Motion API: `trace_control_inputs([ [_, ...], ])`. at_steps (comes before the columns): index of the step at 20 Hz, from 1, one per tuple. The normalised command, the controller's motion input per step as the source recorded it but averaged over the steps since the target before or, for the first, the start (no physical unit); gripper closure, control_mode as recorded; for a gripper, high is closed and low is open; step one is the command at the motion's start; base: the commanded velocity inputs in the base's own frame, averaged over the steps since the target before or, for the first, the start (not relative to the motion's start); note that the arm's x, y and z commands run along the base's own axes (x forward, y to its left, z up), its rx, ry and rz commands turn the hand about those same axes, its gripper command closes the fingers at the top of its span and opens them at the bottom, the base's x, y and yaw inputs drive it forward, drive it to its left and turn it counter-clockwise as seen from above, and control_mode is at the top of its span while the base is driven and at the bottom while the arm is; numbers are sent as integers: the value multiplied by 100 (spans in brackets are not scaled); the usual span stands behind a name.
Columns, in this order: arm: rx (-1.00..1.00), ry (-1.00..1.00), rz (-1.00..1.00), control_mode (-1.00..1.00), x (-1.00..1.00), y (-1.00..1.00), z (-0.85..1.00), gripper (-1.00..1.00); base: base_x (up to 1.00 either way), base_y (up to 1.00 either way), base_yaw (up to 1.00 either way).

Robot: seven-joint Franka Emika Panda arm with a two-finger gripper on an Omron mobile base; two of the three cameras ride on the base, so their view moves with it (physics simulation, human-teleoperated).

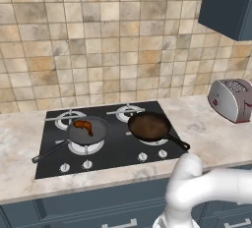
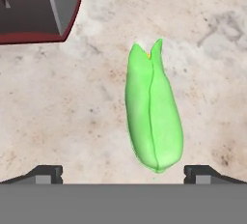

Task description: Place both pans onto different burners. Then place the corn and the chicken drumstick on different pans.

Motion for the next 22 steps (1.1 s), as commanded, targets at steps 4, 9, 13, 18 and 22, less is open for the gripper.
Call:
trace_control_inputs([
  [4,0,0,0,-100,19,-21,-19,-100,0,0,0],
  [9,0,0,0,-100,15,-21,-22,-100,0,0,0],
  [13,0,0,0,-100,14,-19,-23,-100,0,0,0],
  [18,0,0,0,-100,15,-12,-25,-100,0,0,0],
  [22,0,0,0,-100,10,-10,-28,-100,0,0,0],
])
